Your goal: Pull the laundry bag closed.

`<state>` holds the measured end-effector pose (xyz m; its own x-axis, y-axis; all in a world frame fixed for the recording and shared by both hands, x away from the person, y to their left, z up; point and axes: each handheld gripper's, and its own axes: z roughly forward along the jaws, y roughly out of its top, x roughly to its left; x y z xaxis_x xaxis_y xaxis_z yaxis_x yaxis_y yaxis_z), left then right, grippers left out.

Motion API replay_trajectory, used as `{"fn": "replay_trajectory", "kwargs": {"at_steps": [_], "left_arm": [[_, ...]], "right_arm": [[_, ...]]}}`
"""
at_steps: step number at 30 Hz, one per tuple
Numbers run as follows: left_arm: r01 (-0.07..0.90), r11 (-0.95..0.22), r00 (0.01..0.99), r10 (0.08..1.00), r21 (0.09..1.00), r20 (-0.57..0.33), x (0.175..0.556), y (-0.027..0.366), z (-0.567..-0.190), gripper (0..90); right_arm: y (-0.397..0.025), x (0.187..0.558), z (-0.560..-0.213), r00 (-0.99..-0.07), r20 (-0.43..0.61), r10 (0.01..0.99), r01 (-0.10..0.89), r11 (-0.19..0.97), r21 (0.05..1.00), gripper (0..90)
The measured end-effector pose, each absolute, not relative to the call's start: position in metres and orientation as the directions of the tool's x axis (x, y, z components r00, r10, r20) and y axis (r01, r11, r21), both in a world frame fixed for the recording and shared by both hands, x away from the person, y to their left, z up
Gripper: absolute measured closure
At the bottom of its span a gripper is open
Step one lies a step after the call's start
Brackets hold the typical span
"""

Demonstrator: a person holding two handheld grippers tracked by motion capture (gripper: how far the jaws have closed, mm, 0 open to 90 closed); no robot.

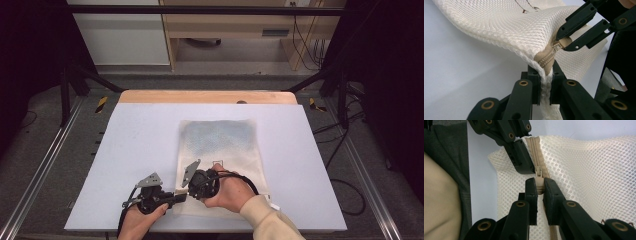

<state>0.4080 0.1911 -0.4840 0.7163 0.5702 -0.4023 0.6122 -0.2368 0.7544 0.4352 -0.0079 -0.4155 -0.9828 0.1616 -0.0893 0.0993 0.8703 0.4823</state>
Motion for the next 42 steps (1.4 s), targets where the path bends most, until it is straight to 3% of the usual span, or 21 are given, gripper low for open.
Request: {"fn": "replay_trajectory", "kwargs": {"at_steps": [42], "left_arm": [[0.614,-0.238,0.719,0.562,0.753,-0.409,0.407,0.19,-0.484,82.8]], "right_arm": [[-0.031,0.436,-0.417,-0.975,-0.084,0.206,0.143,0.87,0.472,82.2]]}}
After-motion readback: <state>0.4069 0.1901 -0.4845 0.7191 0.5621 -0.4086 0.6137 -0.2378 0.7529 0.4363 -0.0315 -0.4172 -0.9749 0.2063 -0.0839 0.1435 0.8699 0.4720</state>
